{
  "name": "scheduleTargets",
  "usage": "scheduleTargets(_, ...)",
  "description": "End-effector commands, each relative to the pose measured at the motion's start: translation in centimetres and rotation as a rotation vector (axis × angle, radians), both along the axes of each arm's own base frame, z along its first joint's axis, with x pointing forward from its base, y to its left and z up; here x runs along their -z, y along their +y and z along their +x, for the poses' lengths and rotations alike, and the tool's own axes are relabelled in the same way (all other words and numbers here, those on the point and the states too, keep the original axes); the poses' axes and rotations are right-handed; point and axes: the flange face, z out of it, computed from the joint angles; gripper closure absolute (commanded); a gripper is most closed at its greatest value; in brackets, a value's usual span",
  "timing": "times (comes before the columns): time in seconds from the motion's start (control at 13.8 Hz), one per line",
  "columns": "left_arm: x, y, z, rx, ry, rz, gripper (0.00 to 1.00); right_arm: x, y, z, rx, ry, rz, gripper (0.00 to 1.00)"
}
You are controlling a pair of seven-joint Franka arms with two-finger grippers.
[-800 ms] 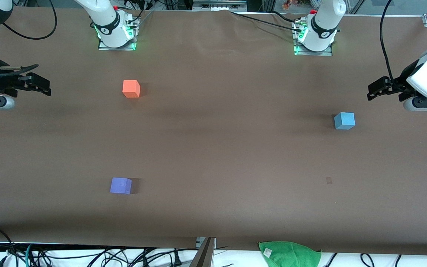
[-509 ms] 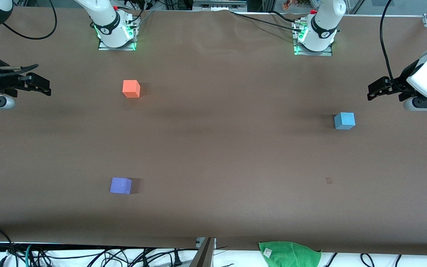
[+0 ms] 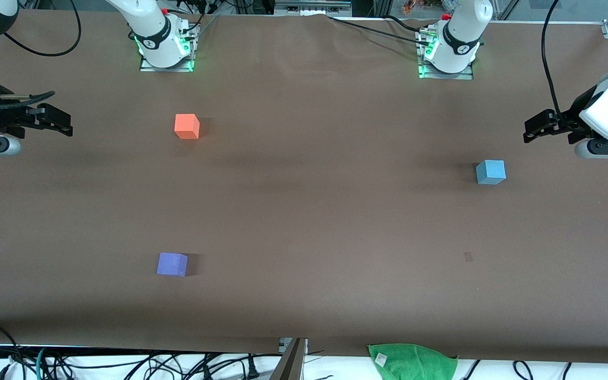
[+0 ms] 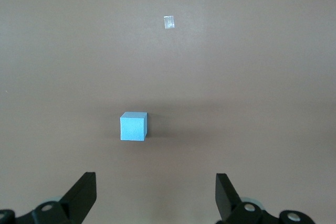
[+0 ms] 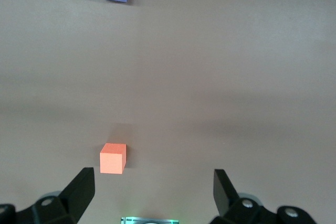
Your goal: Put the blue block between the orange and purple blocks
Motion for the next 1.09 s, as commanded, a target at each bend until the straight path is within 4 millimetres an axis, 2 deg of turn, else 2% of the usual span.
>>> scheduleTargets(0.0, -0.32, -0.16, 0.16, 0.025, 0.006, 0.000, 0.00, -0.09, -0.33, -0.12, -0.011, -0.006, 0.003, 0.00)
scheduleTargets(0.36, -0.47, -0.15, 0.27, 0.025, 0.000, 0.001, 0.00, -0.09, -0.33, -0.12, -0.011, -0.006, 0.003, 0.00)
scheduleTargets(0.51, -0.26, -1.02, 0.21, 0.033, 0.005, 0.001, 0.00, -0.09, -0.33, -0.12, -0.011, -0.006, 0.003, 0.00)
scheduleTargets(1.02, -0.02, -0.32, 0.36, 0.028, 0.008, 0.001, 0.00, -0.09, -0.33, -0.12, -0.011, -0.006, 0.003, 0.00)
